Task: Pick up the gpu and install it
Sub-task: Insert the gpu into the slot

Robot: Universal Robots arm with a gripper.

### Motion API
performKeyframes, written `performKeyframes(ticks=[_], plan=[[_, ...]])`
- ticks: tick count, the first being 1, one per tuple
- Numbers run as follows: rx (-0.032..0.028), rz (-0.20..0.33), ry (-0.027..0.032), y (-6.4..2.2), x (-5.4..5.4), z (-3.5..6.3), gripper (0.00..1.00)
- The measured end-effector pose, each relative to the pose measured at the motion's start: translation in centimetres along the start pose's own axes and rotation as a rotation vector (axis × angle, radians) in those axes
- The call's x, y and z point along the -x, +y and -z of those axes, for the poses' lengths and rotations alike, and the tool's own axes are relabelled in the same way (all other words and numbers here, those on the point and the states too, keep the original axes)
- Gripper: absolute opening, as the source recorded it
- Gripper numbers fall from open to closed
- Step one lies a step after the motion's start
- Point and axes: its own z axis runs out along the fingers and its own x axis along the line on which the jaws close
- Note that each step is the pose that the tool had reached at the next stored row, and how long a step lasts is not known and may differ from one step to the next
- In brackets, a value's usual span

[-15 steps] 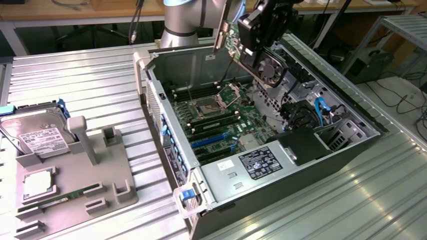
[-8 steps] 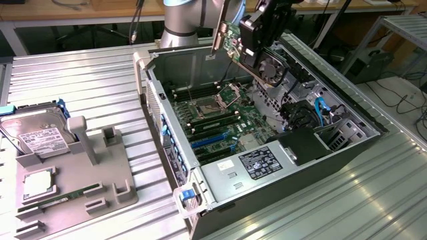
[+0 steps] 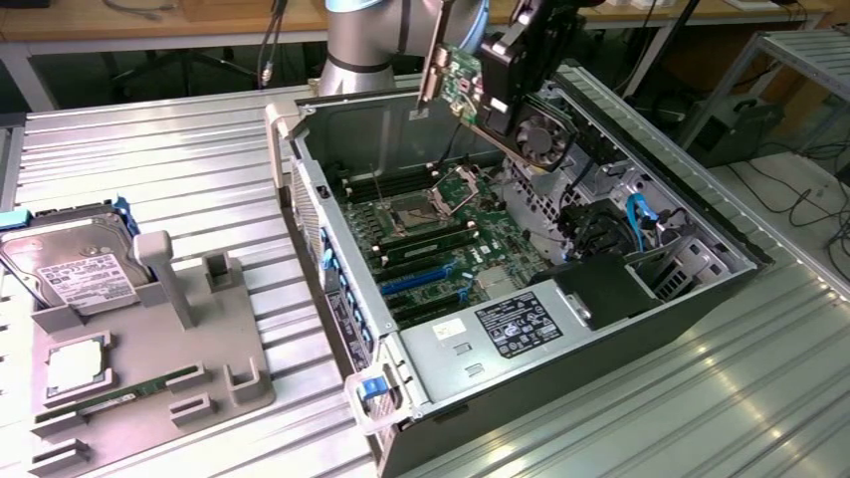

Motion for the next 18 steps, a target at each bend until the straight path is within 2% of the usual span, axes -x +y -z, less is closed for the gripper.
performKeyframes(ticks=[3, 18], plan=[[-0.0007, 0.056, 0.0013, 0.0, -0.01, 0.0, 0.28], [-0.0029, 0.241, 0.0058, 0.02, -0.04, 0.0, 0.28]])
